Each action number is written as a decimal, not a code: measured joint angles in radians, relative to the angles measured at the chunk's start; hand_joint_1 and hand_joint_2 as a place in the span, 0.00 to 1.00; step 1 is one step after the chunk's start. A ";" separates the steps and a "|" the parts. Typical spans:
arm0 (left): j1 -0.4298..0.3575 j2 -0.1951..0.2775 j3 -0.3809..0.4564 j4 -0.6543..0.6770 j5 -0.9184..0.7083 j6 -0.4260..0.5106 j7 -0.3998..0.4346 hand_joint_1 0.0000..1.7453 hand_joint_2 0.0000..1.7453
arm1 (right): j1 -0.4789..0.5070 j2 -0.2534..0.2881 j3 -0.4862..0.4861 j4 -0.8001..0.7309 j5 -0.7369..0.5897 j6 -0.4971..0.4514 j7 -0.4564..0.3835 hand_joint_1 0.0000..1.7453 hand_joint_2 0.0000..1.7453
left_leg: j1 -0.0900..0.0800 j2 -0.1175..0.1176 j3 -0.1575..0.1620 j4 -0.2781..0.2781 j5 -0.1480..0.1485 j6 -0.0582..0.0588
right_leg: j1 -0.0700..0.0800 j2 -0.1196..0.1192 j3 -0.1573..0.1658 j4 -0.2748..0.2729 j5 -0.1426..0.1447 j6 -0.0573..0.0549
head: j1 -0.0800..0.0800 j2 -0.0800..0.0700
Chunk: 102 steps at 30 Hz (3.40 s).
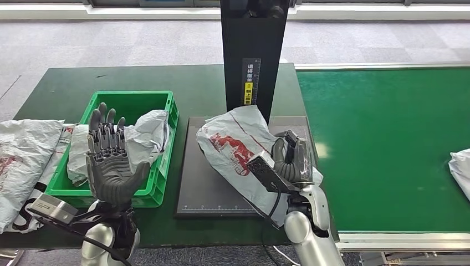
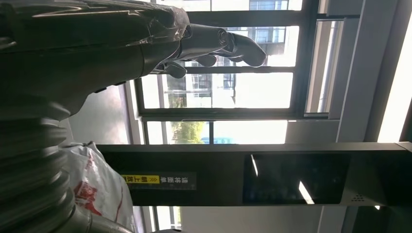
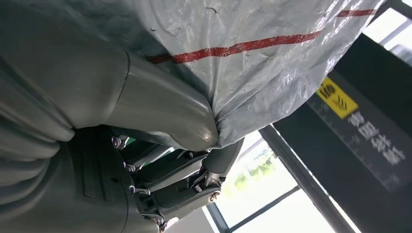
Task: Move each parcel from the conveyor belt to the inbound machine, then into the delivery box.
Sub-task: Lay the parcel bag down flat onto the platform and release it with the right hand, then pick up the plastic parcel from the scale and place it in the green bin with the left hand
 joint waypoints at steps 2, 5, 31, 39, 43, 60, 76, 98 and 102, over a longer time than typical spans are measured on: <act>0.000 0.000 -0.003 0.003 0.000 0.004 0.000 0.00 1.00 | -0.003 -0.001 0.005 0.021 -0.001 0.004 0.000 1.00 1.00 | 0.000 0.000 0.000 0.000 0.000 0.000 | 0.000 0.000 0.000 0.000 0.000 0.000 | 0.000 0.000; 0.000 0.000 -0.006 0.006 0.000 0.010 0.000 0.00 1.00 | -0.011 -0.002 0.012 0.054 -0.013 0.016 0.000 0.32 1.00 | 0.000 0.000 0.000 0.000 0.000 0.000 | 0.000 0.000 0.000 0.000 0.000 0.000 | 0.000 0.000; 0.016 0.008 -0.014 0.032 -0.117 0.049 0.054 0.00 1.00 | -0.031 -0.029 -0.002 0.047 -0.261 0.016 -0.080 0.00 1.00 | 0.000 0.000 0.000 0.000 0.000 0.000 | 0.000 0.000 0.000 0.000 0.000 0.000 | 0.000 0.000; 0.011 0.016 -0.029 0.084 -0.154 0.048 0.068 0.00 1.00 | 0.005 -0.041 -0.044 -0.070 -0.367 -0.022 -0.176 0.00 1.00 | 0.000 0.000 0.000 0.000 0.000 0.000 | 0.000 0.000 -0.001 0.000 0.000 0.000 | 0.000 0.000; -0.029 0.020 -0.055 0.151 -0.231 0.033 0.096 0.00 1.00 | 0.037 -0.041 -0.069 -0.172 -0.404 -0.131 -0.228 0.00 1.00 | 0.000 -0.001 0.000 0.000 0.000 0.000 | 0.000 -0.001 0.000 -0.001 0.000 0.000 | 0.000 0.000; -0.335 -0.026 -0.284 0.599 -0.502 -0.082 0.103 0.00 1.00 | 0.081 -0.023 -0.093 -0.300 -0.358 -0.152 -0.193 0.00 1.00 | -0.001 0.000 0.001 0.001 0.000 0.000 | -0.001 0.000 0.000 0.000 0.002 0.001 | 0.000 0.000; -0.429 -0.092 -0.374 0.772 -0.451 -0.027 0.066 0.00 1.00 | 0.063 -0.015 -0.137 -0.204 -0.193 0.001 -0.020 0.00 1.00 | -0.001 0.000 0.000 0.001 0.000 0.001 | -0.001 0.000 0.000 0.000 0.001 0.001 | 0.000 0.000; -0.431 -0.097 -0.454 0.777 -0.453 -0.080 0.067 0.00 1.00 | 0.047 -0.008 -0.188 -0.152 -0.201 -0.040 -0.041 0.00 1.00 | -0.001 0.000 0.000 0.001 0.000 0.001 | -0.001 0.000 0.000 0.000 0.001 0.001 | 0.000 0.000; -0.434 -0.100 -0.458 0.785 -0.464 -0.077 0.080 0.00 1.00 | 0.050 -0.006 -0.192 -0.155 -0.224 -0.066 -0.068 0.00 1.00 | -0.001 0.000 0.000 0.001 0.000 0.001 | -0.001 0.000 0.000 0.000 0.001 0.001 | 0.000 0.000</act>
